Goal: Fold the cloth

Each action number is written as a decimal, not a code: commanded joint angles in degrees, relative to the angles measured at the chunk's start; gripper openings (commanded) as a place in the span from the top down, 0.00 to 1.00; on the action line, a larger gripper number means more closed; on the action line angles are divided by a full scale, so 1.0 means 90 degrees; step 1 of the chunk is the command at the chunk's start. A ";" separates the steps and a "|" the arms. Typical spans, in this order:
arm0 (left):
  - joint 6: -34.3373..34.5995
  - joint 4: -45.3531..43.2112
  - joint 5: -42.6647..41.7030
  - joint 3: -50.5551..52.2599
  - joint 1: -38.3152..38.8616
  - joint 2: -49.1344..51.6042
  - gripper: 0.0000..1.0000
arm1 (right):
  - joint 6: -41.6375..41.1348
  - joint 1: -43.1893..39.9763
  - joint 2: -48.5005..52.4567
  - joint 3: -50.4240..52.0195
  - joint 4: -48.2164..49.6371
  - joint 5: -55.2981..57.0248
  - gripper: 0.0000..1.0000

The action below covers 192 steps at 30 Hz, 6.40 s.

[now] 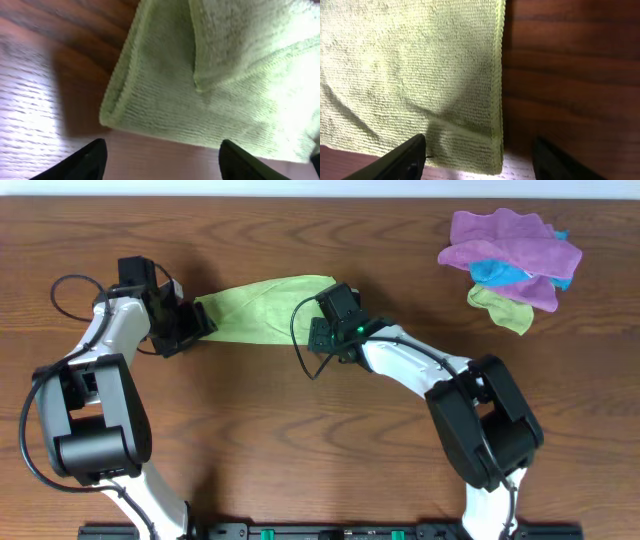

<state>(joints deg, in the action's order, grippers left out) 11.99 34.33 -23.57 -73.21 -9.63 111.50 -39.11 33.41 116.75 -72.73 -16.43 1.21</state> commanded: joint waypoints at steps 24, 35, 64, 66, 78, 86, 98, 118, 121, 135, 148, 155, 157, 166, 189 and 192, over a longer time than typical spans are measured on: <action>-0.0721 0.1343 -0.0391 -0.0044 0.0165 -0.0126 0.94 | -0.0053 -0.0403 -0.0299 -0.0056 -0.1766 0.0027 0.99; -0.0707 0.1654 -0.1059 -0.0046 0.0323 -0.0131 0.94 | -0.0049 -0.0389 -0.0379 -0.0056 -0.2686 0.0755 0.99; 0.0889 -0.0401 -0.1897 -0.0051 0.0644 -0.0129 0.18 | 0.0452 -0.0525 -0.1336 -0.0056 -0.2101 0.0427 0.40; 0.0942 -0.0648 -0.1749 -0.0051 0.0801 -0.0129 0.20 | 0.0503 -0.0525 -0.1336 -0.0056 -0.2101 0.0357 0.41; 0.1200 -0.1129 -0.0976 -0.0051 0.1190 -0.0129 0.26 | 0.0619 -0.0527 -0.1341 -0.0056 -0.2130 0.0306 0.44; 0.1923 -0.0986 -0.0486 -0.0036 0.1185 -0.0129 0.32 | 0.0619 -0.0527 -0.1341 -0.0056 -0.2130 0.0306 0.44; 0.2416 -0.1372 -0.0335 0.0248 0.1209 -0.0068 0.33 | 0.0617 -0.0527 -0.1341 -0.0056 -0.2123 0.0306 0.45; 0.2851 -0.1974 -0.0500 0.0384 0.1217 0.0104 0.32 | 0.0614 -0.0525 -0.1341 -0.0056 -0.2123 0.0192 0.47; 0.2987 -0.2016 -0.0546 0.0386 0.1217 0.0204 0.32 | 0.0614 -0.0525 -0.1341 -0.0056 -0.2120 0.0192 0.48; 0.3196 -0.2251 -0.0891 0.0386 0.1277 0.0544 0.47 | 0.0614 -0.0525 -0.1341 -0.0056 -0.2103 0.0189 0.48; 0.3218 -0.2912 -0.1904 0.0376 0.1275 0.0544 0.94 | 0.0585 -0.0527 -0.1341 -0.0056 -0.2108 0.0746 0.49; 0.3215 -0.2934 -0.2555 0.0367 0.1270 0.0539 0.94 | 0.0588 -0.0670 -0.1331 -0.0053 -0.1807 0.1035 0.45; 0.3215 -0.2994 -0.2880 0.0367 0.1268 0.0539 0.94 | 0.0588 -0.0719 -0.1328 -0.0053 -0.1795 0.1035 0.46; 0.2934 -0.3031 -0.4595 0.0355 0.1134 0.0447 0.94 | 0.0542 -0.0940 -0.1328 -0.0053 -0.2089 0.1032 0.52; -0.0444 0.1134 -0.6339 0.0355 0.0432 0.0138 0.94 | 0.0539 -0.1307 -0.1695 -0.0053 -0.2917 0.0695 0.51; -0.1564 0.2633 -0.5287 0.0355 0.0425 0.0138 0.94 | 0.0539 -0.1540 -0.1695 -0.0046 -0.3133 -0.0053 0.50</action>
<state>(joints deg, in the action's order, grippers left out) 11.51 53.56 -79.20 -69.95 -5.50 114.19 -34.09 21.26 102.59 -73.30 -44.05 6.24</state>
